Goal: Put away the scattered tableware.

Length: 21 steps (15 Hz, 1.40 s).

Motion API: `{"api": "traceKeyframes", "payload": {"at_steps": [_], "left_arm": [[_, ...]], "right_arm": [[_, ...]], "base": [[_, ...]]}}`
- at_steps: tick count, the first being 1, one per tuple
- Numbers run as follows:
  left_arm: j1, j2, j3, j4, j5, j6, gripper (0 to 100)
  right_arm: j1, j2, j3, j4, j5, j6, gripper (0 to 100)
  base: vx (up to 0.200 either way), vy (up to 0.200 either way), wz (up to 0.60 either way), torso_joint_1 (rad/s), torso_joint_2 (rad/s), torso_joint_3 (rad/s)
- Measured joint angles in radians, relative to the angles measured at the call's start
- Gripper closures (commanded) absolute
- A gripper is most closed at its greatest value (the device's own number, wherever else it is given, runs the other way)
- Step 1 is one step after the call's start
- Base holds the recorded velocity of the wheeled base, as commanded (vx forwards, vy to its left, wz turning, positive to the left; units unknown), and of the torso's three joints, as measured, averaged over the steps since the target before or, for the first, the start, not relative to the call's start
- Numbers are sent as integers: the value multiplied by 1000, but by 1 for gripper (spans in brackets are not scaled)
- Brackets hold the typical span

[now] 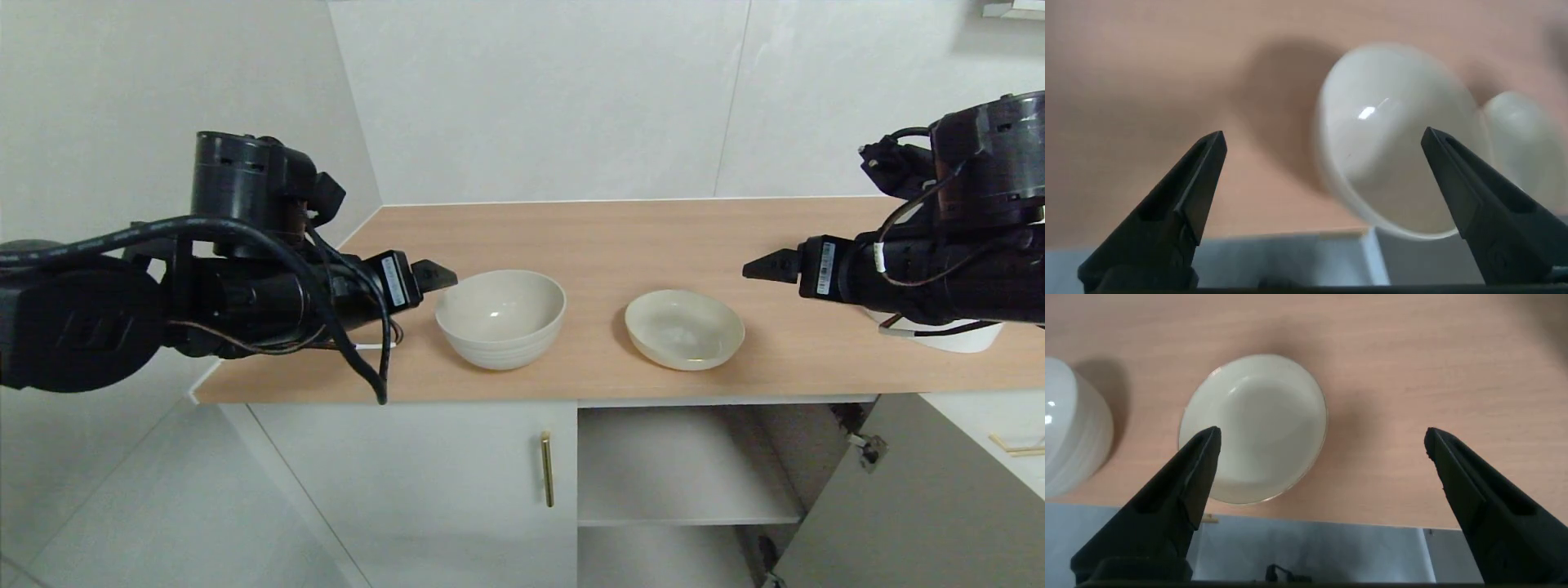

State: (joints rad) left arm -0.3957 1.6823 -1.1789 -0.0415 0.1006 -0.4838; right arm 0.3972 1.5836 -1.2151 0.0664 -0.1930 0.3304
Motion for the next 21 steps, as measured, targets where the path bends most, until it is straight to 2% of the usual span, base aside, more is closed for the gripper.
{"api": "traceKeyframes", "payload": {"at_steps": [2,11,12,21], "left_arm": [[-8,22,-25,72,0,-3,0],[-41,85,-49,75,-2,-5,0],[-42,92,-53,75,-1,-5,100],[-63,57,-46,80,6,-5,100]], "right_arm": [[1,4,4,0,-2,0,0],[16,4,8,1,-16,1,0],[16,4,8,1,-15,1,0],[15,5,9,1,-16,1,0]], "base": [[0,0,0,0,0,0],[0,0,0,0,0,0],[0,0,0,0,0,0],[0,0,0,0,0,0]]}}
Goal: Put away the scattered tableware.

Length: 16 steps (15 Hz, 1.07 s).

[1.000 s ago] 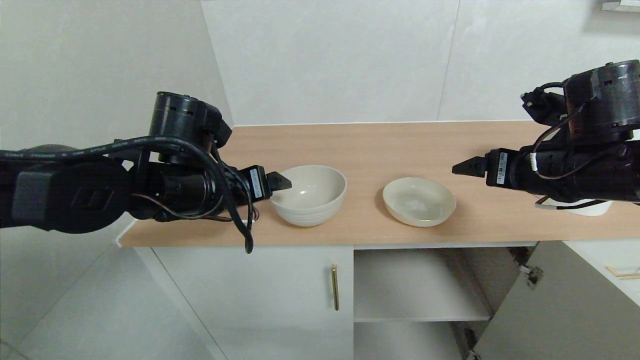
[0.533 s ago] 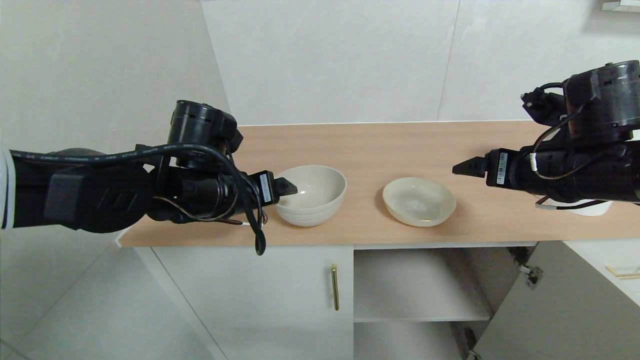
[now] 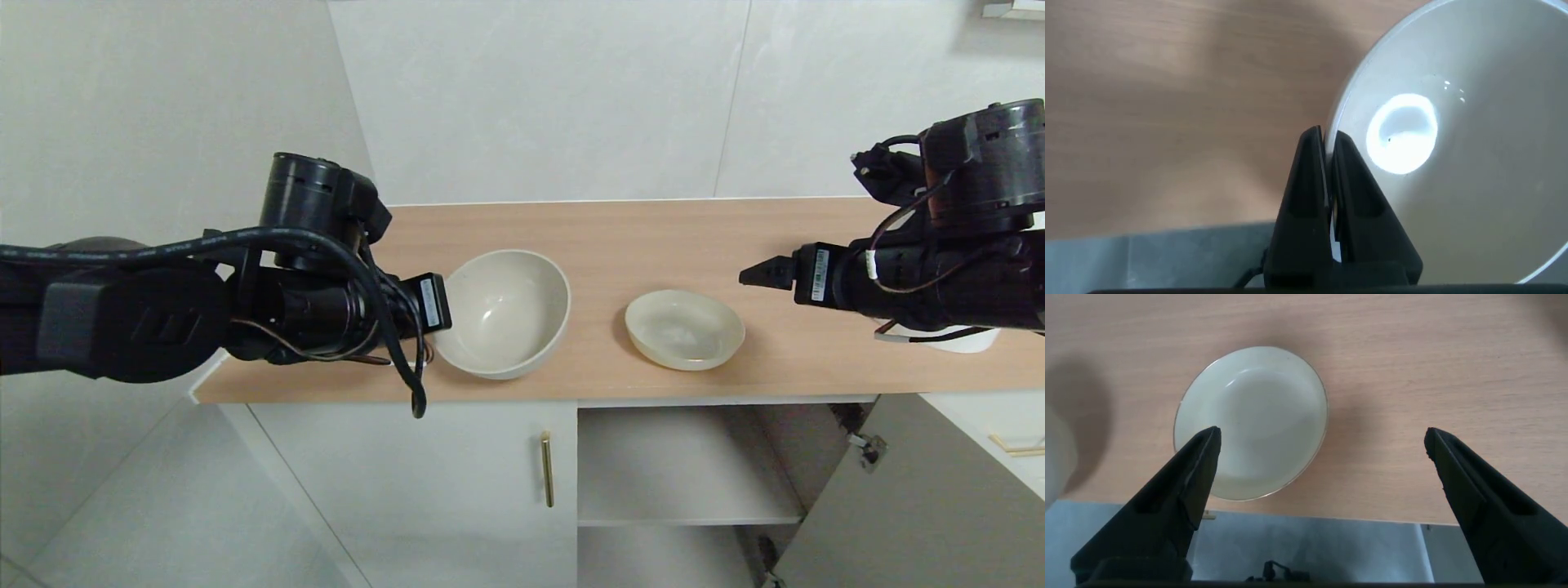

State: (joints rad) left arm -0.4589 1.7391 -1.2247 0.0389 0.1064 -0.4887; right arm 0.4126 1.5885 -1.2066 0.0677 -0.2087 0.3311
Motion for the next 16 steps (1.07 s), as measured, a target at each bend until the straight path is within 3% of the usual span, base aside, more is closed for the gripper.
{"api": "traceKeyframes", "payload": {"at_steps": [6,12,16], "left_arm": [[-42,-92,31,1,-1,1,100],[-79,-114,49,1,-1,1,100],[-85,-125,53,1,-1,1,100]], "right_arm": [[-1,69,-5,-4,-73,-1,0],[0,208,-5,-135,-108,4,0],[0,259,-4,-150,-109,9,0]], "base": [[0,0,0,0,0,0],[0,0,0,0,0,0],[0,0,0,0,0,0]]}}
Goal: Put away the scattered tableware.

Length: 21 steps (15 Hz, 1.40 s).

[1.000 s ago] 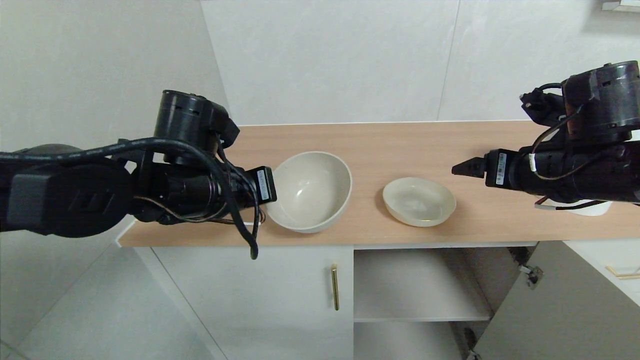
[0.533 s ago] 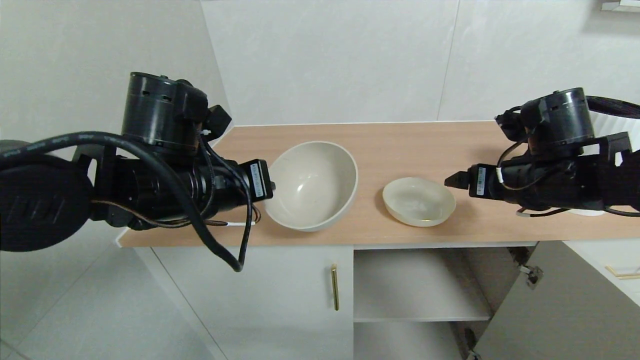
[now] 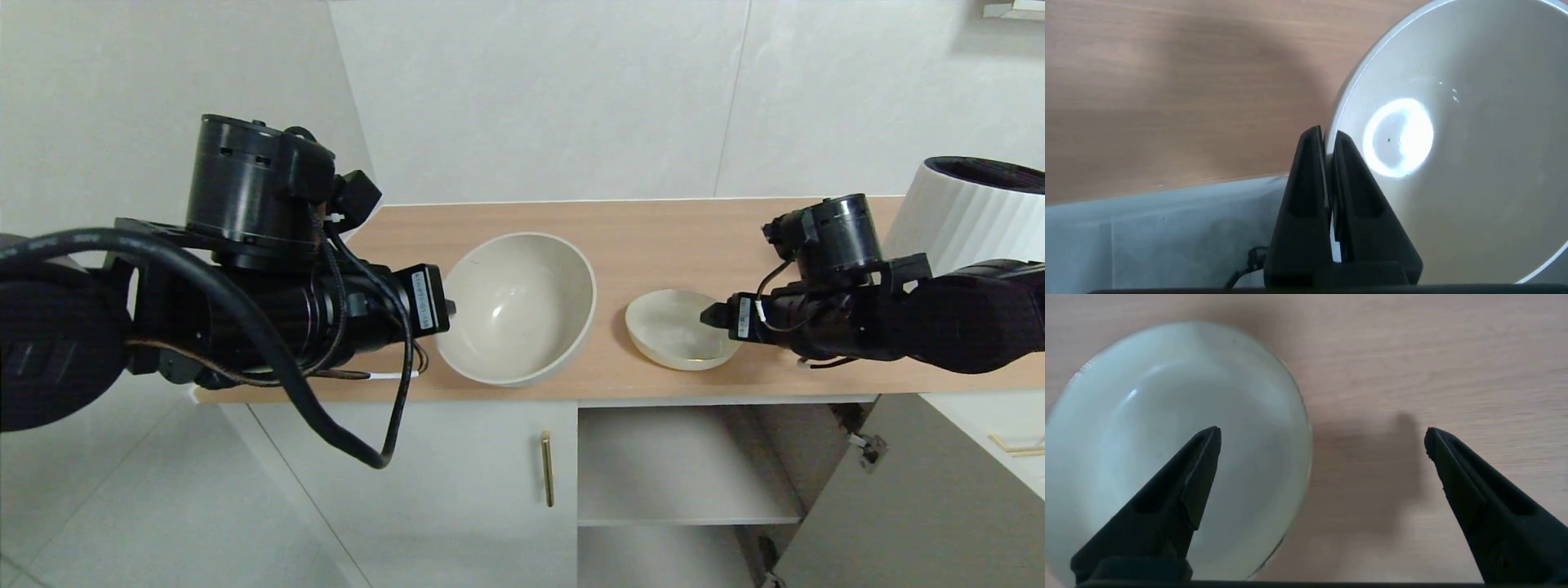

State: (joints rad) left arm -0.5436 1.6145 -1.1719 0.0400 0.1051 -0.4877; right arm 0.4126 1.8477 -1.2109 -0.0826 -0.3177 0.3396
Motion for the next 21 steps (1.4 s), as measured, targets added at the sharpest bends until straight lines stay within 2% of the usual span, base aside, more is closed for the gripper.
{"api": "traceKeyframes", "payload": {"at_steps": [2,3,9,13,17,21], "left_arm": [[-2,-2,0,0,0,0,100],[-2,-2,0,0,0,0,100],[-1,-3,0,0,0,0,100],[-1,-21,20,-1,-1,0,100],[-1,-84,100,-5,-5,6,100],[-2,-191,216,-4,-11,35,100]], "right_arm": [[-1,13,-1,-22,0,1,0],[0,16,-1,-29,0,0,100],[0,16,1,-30,2,11,100],[0,-86,15,-3,21,29,100],[0,-248,43,190,153,30,100],[9,-359,73,334,204,30,100]], "base": [[0,0,0,0,0,0],[0,0,0,0,0,0],[0,0,0,0,0,0],[0,0,0,0,0,0],[0,0,0,0,0,0],[0,0,0,0,0,0]]}}
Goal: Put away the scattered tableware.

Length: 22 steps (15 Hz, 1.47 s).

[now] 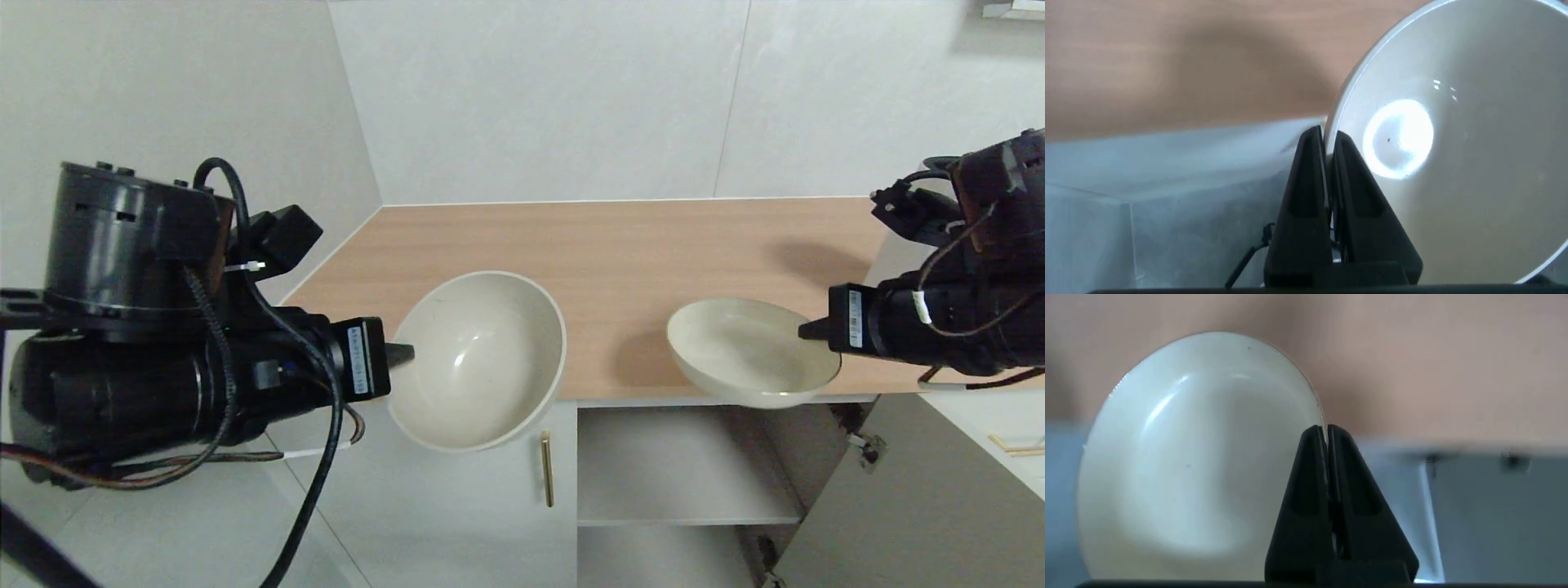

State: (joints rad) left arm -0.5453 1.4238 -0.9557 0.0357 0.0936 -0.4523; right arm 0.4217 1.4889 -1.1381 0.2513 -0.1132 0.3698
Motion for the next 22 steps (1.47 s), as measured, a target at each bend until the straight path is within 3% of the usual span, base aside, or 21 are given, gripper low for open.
{"api": "traceKeyframes", "payload": {"at_steps": [4,9,12,22], "left_arm": [[9,-85,97,0,-34,37,100],[24,-108,110,0,-63,38,100],[25,-106,111,-1,-65,38,100],[23,-108,111,1,-65,39,100]], "right_arm": [[17,-90,84,19,64,0,100],[26,-137,124,15,64,-1,100],[26,-133,126,13,63,-3,100],[25,-128,162,-32,60,-13,100]], "base": [[0,0,0,0,0,0],[0,0,0,0,0,0],[-200,0,0,5,-1,1],[0,0,0,0,0,0]]}}
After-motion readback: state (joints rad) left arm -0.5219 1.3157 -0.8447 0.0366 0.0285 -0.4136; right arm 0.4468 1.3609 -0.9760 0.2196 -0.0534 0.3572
